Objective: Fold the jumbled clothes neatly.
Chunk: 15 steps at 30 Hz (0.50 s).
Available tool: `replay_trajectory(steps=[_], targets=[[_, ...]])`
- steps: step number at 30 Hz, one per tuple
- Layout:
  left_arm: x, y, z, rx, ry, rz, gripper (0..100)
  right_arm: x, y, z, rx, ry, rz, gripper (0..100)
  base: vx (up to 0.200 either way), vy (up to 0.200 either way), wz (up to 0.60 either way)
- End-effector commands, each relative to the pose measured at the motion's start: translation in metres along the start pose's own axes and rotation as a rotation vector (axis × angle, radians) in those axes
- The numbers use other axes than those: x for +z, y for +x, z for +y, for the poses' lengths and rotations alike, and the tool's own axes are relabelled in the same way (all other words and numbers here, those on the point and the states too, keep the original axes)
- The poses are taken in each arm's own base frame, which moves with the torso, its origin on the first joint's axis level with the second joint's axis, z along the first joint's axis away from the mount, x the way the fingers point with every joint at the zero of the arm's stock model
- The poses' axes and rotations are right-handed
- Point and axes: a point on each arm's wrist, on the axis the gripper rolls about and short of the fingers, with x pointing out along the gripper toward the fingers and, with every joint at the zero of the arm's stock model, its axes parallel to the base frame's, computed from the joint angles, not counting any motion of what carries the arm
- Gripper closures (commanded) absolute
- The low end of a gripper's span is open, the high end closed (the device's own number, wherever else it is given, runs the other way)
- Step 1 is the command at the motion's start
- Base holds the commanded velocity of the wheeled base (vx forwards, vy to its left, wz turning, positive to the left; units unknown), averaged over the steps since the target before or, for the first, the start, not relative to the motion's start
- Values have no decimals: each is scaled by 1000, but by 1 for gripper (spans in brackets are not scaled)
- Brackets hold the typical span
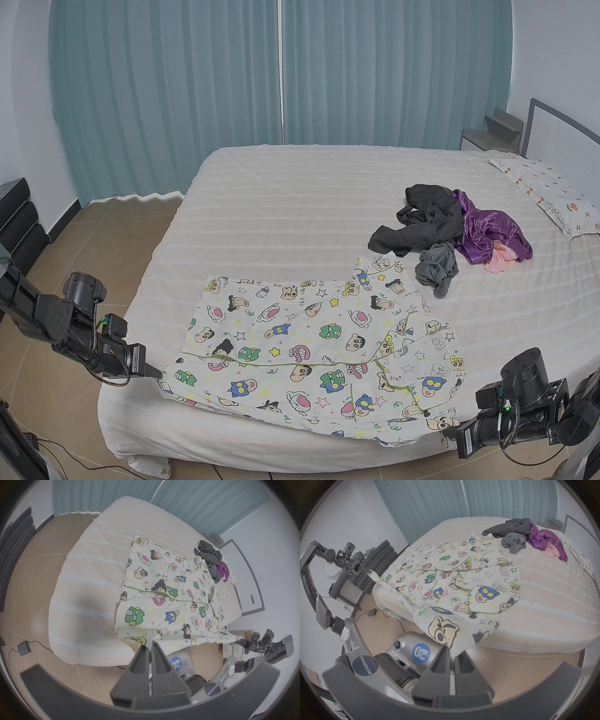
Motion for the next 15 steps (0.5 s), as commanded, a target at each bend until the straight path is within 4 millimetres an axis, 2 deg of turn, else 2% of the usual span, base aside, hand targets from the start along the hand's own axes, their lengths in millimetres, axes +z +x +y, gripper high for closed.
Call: replay_trajectory(steps=[1,10,15], targets=[[9,10,5,2,-29,7,100,8,5,-3,-14,21,-11,100,0,0,0],[29,20,10,1,-67,-20,100,13,20,-11,-40,55,-4,100,0,0,0],[41,22,12,6,-79,-79,100,20,31,-15,-48,73,-63,100,0,0,0]])
